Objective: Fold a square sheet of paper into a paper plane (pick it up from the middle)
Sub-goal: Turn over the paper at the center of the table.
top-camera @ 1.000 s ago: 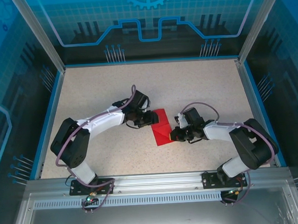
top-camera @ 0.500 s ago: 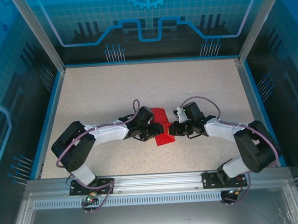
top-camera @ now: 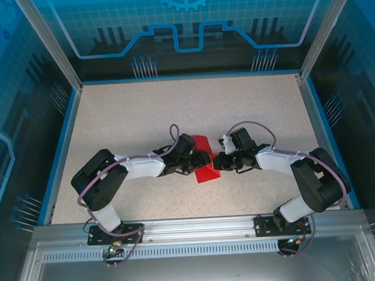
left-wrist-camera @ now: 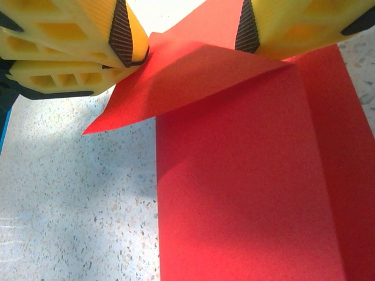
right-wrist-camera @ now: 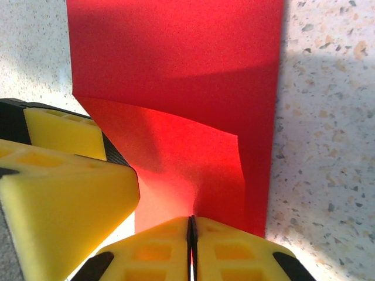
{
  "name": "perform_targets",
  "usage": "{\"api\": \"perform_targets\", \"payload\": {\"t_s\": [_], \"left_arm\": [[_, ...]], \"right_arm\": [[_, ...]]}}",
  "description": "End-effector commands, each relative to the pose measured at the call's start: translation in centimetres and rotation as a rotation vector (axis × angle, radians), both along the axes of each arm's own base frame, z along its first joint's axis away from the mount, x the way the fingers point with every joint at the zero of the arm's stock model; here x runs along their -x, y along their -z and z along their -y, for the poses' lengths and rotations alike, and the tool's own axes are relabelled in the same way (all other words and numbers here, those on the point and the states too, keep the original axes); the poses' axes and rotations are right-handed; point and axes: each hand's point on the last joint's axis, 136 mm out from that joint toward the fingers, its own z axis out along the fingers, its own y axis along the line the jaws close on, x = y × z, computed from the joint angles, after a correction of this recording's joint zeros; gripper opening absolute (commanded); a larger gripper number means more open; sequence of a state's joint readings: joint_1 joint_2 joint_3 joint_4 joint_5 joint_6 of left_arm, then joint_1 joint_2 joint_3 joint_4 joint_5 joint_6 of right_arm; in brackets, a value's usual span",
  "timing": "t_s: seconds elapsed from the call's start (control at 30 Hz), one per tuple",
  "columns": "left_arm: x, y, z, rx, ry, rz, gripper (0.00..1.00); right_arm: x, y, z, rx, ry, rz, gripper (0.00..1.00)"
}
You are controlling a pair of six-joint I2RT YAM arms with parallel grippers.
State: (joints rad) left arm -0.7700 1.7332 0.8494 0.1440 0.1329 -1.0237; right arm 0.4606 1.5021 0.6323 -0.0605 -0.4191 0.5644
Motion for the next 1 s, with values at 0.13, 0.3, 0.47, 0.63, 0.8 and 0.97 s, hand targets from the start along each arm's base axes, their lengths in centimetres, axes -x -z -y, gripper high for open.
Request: {"api": "perform_targets", "payload": {"t_s": [0.13,0.3,0.47,0.63,0.8,0.97], "left_arm": [[-0.5,1.3,0.0,0.006,-0.038,0.038,0.42],[-0.8,0.7,-0.2,-0.002,-0.041,0.065,0.33],[-0.9,0.7,-0.2,-0.005,-0.042,0.069,0.23],[-0.9,0.3,-0.4,-0.012,-0.044,0.075,0.16],[-1.0,-0.8,-0.7,-0.005,-0.045,0.086,0.1],[-1.3,-2.3,-1.0,0.02,-0.039,0.092,0.08]], "right_arm": [[-0.5,0.4,0.8,0.027,0.012,0.001,0.11],[-0.5,0.6,0.9,0.028,0.015,-0.004,0.1],[-0.6,0.3,0.8,0.022,0.017,0.001,0.1],[-0.6,-0.2,0.9,0.023,0.015,0.012,0.1],[-0.7,-1.3,1.1,0.012,0.022,0.036,0.1],[-0.8,-2.5,1.3,-0.017,0.026,0.056,0.11]]}}
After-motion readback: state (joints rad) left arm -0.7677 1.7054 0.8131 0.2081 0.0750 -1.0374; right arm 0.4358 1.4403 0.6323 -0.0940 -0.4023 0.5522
